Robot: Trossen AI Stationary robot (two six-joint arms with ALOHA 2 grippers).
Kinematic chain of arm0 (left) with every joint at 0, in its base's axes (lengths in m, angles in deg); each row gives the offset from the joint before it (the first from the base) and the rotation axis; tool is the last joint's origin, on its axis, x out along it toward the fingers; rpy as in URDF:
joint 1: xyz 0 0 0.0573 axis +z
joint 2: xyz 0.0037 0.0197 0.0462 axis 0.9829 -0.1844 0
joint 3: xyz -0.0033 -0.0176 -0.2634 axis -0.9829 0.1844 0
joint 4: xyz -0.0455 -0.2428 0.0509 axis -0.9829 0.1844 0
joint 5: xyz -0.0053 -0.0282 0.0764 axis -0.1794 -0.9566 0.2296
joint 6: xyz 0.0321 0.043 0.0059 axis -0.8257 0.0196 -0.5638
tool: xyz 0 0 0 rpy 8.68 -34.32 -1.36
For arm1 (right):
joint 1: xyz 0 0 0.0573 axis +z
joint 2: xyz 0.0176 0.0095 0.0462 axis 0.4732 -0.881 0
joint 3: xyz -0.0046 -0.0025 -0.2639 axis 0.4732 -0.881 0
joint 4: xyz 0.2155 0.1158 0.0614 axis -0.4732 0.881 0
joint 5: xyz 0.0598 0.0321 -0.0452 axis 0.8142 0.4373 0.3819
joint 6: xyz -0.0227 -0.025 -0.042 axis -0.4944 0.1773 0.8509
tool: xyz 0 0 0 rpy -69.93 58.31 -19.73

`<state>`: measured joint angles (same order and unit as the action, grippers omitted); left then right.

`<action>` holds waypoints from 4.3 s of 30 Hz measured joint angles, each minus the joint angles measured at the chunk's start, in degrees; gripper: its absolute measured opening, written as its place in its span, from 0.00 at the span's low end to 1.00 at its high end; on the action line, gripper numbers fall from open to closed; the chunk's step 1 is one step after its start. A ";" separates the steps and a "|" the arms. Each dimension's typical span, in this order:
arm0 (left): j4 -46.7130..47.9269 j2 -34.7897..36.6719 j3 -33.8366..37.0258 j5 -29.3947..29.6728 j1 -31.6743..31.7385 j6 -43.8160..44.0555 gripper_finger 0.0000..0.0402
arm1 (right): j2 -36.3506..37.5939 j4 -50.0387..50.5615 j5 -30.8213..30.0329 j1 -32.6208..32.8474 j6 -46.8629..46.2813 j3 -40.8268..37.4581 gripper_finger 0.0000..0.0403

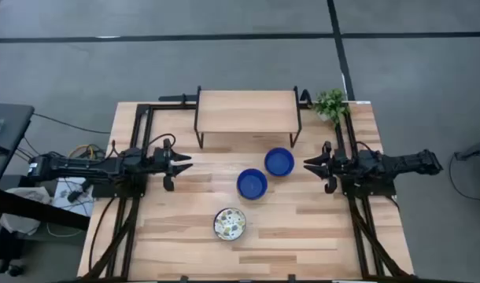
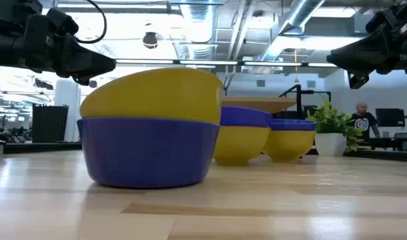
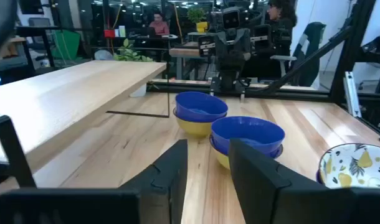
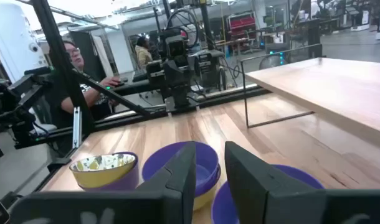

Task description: Pick & Place Mini bowls

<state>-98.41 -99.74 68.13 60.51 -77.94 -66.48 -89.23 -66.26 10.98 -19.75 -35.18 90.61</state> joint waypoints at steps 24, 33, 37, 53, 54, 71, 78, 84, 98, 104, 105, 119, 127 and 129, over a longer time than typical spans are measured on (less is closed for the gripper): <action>1.17 0.00 -3.45 0.00 0.02 0.04 0.29 | -10.04 7.78 -0.18 0.00 0.00 12.38 0.19; 1.49 0.00 -3.45 0.00 0.02 0.11 0.29 | -33.00 24.11 0.04 0.00 -0.09 34.17 0.19; 1.60 0.00 -3.45 0.00 0.02 0.24 0.29 | -41.75 31.24 0.03 -0.36 -5.19 43.06 0.19; 1.64 0.00 -3.45 0.02 0.00 0.24 0.29 | -63.53 46.78 0.22 -6.62 -28.92 52.30 0.19; 1.64 0.00 -3.45 0.02 0.00 0.24 0.29 | -64.19 46.83 0.28 -6.86 -28.97 52.30 0.19; 1.62 0.00 -3.45 0.01 0.00 0.24 0.29 | -72.17 50.19 0.04 -7.15 -30.80 52.30 0.19; 1.62 0.00 -3.45 0.00 0.02 0.24 0.29 | -73.02 53.10 0.62 -7.41 -35.53 52.30 0.19; 1.60 0.00 -3.45 0.02 0.01 0.22 0.29 | -73.02 54.99 1.49 -8.34 -35.53 52.30 0.19; 1.20 0.00 -3.45 0.02 0.00 0.24 0.29 | -73.02 54.44 1.57 -11.67 -35.43 52.30 0.19; 1.18 0.00 -3.45 0.01 0.02 0.24 0.29 | -73.02 54.12 1.60 -12.02 -33.35 52.30 0.29; 1.18 0.00 -3.45 0.01 0.02 0.23 0.29 | -73.02 53.78 1.60 -12.02 -33.38 52.30 0.32; 1.18 0.00 -3.45 0.02 0.02 0.24 0.29 | -73.03 52.11 1.60 -15.57 -35.99 52.30 0.55; 1.18 0.00 -3.45 0.01 0.01 0.23 0.29 | -73.02 51.83 3.68 -18.77 -36.02 52.30 0.53; 1.16 0.00 -3.45 0.02 0.00 0.24 0.29 | -73.03 51.83 4.00 -18.91 -36.02 52.30 0.53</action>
<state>-97.25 -99.74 64.68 60.54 -77.94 -66.24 -162.27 -14.43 14.98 -38.66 -71.19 142.90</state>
